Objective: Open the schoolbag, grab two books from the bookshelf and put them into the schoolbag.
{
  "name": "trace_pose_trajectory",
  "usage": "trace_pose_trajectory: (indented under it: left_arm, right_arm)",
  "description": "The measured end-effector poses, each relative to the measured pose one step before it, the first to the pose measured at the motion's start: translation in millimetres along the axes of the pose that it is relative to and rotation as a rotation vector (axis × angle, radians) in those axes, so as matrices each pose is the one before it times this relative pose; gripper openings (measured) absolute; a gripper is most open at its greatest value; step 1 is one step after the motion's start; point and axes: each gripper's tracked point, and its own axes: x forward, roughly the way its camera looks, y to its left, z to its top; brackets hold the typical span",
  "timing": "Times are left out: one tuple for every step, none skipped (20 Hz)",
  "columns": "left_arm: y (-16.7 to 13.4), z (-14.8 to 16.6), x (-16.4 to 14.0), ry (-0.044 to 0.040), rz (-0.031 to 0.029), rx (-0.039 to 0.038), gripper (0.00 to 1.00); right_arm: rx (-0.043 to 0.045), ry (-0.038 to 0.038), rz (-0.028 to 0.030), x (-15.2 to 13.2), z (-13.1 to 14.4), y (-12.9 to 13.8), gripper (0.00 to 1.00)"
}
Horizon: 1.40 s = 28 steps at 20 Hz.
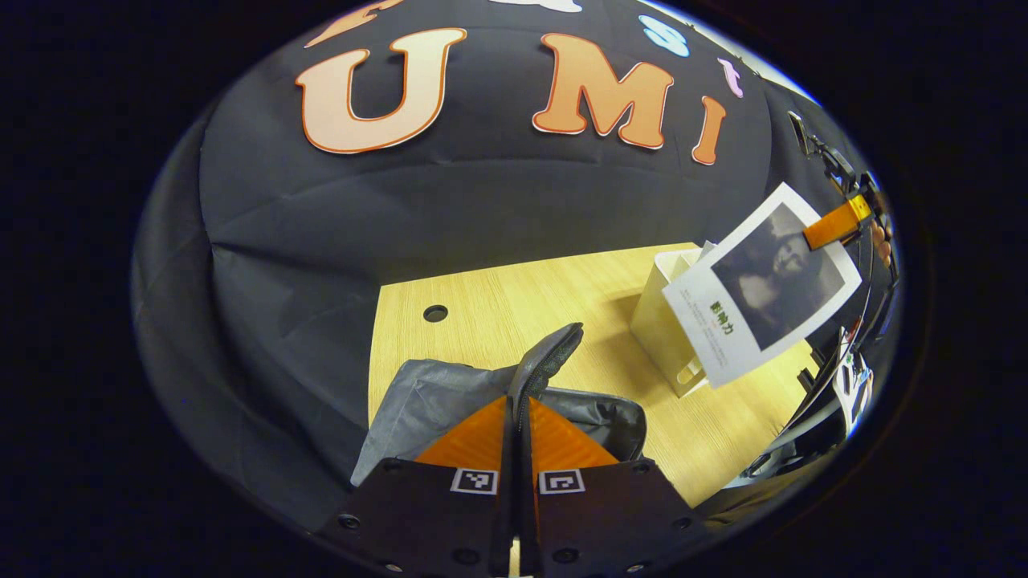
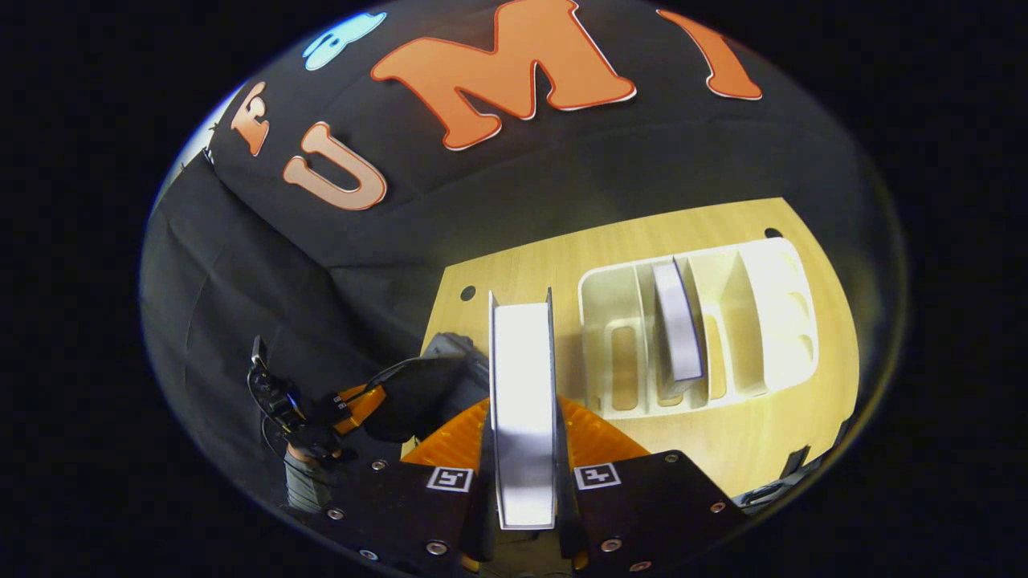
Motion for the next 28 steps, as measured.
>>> trace_pose_trajectory:
  left_arm:
    - [-0.37,0.96,0.93,-0.00118,0.00158,0.00038,0.05]
    - [-0.30,0.60,0.29,0.00216,-0.00076,-0.00248,0.04]
    - [0.58,0.84,0.01,0.00010,0.00067,-0.00252,0.04]
    - [1.02,-0.90,-1.12,0.00319,-0.00208,-0.00046,0.04]
    - [0.06,-1.40,-0.97,0.00448,-0.00034,0.00287,0.05]
    - [1.49,1.58,1.39,-0.00278,0.00315,-0.00019,0.04]
    - [0.90,0.63,-0.30,0.00160,0.00033,-0.00301,0.04]
    - [0.69,-1.07,-0.65,-0.00046,0.00155,-0.00542,0.04]
    - [0.29,-0.79,-0.65,-0.00127,0.00072,-0.00433,0.04]
    - [0.74,0.92,-0.72,-0.00127,0.00224,-0.00236,0.05]
    - [0.88,0.60,-0.48,-0.00281,0.00090,-0.00031,0.04]
    - [-0.06,0.54,-0.78,0.00014,0.00127,0.00061,0.04]
    - [1.65,0.67,-0.93,-0.00327,0.00466,0.00174,0.04]
    - [0.56,0.70,-0.93,-0.00286,0.00035,-0.00162,0.04]
    - [0.36,0.90,-0.98,-0.00060,0.00295,0.00028,0.04]
    - [0.09,0.86,0.20,-0.00183,0.00192,-0.00022,0.04]
    - [0.08,2.46,-2.20,-0.00201,0.00338,-0.00122,0.05]
    - [0.36,0.14,-0.07,-0.00172,-0.00186,-0.00227,0.04]
    - [0.36,0.15,-1.85,-0.00370,0.00136,-0.00207,0.05]
    - [-0.32,1.10,-0.59,-0.00368,0.00082,-0.00286,0.04]
    - [-1.16,-0.03,-1.70,-0.00086,0.00063,-0.00410,0.04]
    - [-0.61,-0.54,-0.01,-0.00258,-0.00175,-0.00295,0.05]
    - [-0.72,0.30,0.24,-0.00102,-0.00141,-0.00405,0.04]
    - [-1.08,-0.44,-0.49,-0.00465,0.00291,-0.00171,0.04]
    - [-0.48,1.73,-1.28,-0.00402,-0.00024,-0.00406,0.05]
    - [-0.98,0.19,0.10,-0.00561,0.00209,-0.00320,0.04]
    - [-1.56,0.68,-0.84,-0.00384,-0.00116,-0.00550,0.04]
    - [-1.00,1.05,-1.06,-0.00225,0.00346,-0.00334,0.04]
  right_arm:
    - [0.00779,0.00928,0.00733,7.50,-7.57,2.45,0.31]
    - [0.00954,0.00877,0.00890,6.69,-7.48,1.97,0.31]
    - [0.00880,0.00933,0.01134,7.04,-6.56,3.18,0.31]
    - [0.01355,0.00875,0.01209,5.91,-4.90,2.84,0.31]
    - [0.02451,0.00292,0.00710,5.95,-2.45,2.49,0.31]
    - [0.01734,-0.00063,0.00861,5.05,-2.19,3.94,0.31]
    - [0.01335,-0.00203,0.00585,5.64,-1.25,2.85,0.31]
    - [0.01006,0.00117,0.00625,5.36,-3.49,2.05,0.31]
    - [0.01523,0.00032,0.00440,6.33,-2.59,2.59,0.31]
    - [0.01406,0.00414,0.00928,6.82,-4.64,4.53,0.31]
    - [0.02546,0.00205,0.01208,7.26,-4.08,2.18,0.31]
    - [0.03600,0.00170,0.01853,7.42,-3.62,3.28,0.31]
    - [0.03854,0.00531,0.01910,8.53,-5.38,3.14,0.31]
    - [0.02982,0.00889,0.01541,8.69,-7.85,0.62,0.31]
    - [0.02463,0.00999,0.01130,5.48,-8.56,0.42,0.31]
    - [0.01238,0.01452,0.00916,5.44,-5.07,-0.26,0.31]
    - [0.01534,0.00562,0.00935,9.42,-4.81,0.39,0.31]
    - [0.01730,-0.00397,0.01662,8.60,-3.14,1.79,0.30]
    - [0.02481,-0.00468,0.01644,6.68,-0.40,1.05,0.31]
    - [0.02346,-0.00115,0.01605,7.31,-3.94,2.62,0.31]
    - [0.01879,0.00401,0.01146,7.47,-3.74,1.35,0.31]
    - [0.00871,0.00210,0.01011,4.30,-4.75,-0.82,0.31]
    - [0.00644,0.00059,0.00439,6.37,-3.13,-1.16,0.31]
    - [0.00083,-0.00046,0.00493,6.68,-3.46,0.57,0.31]
    - [0.00462,0.00115,0.00437,5.08,-2.98,0.11,0.31]
    - [0.00227,0.00090,0.00681,6.56,-5.56,1.69,0.31]
    - [0.00567,-0.00249,0.00957,6.27,-3.61,1.81,0.31]
    - [0.00397,-0.00575,0.01063,7.30,-3.17,0.09,0.31]
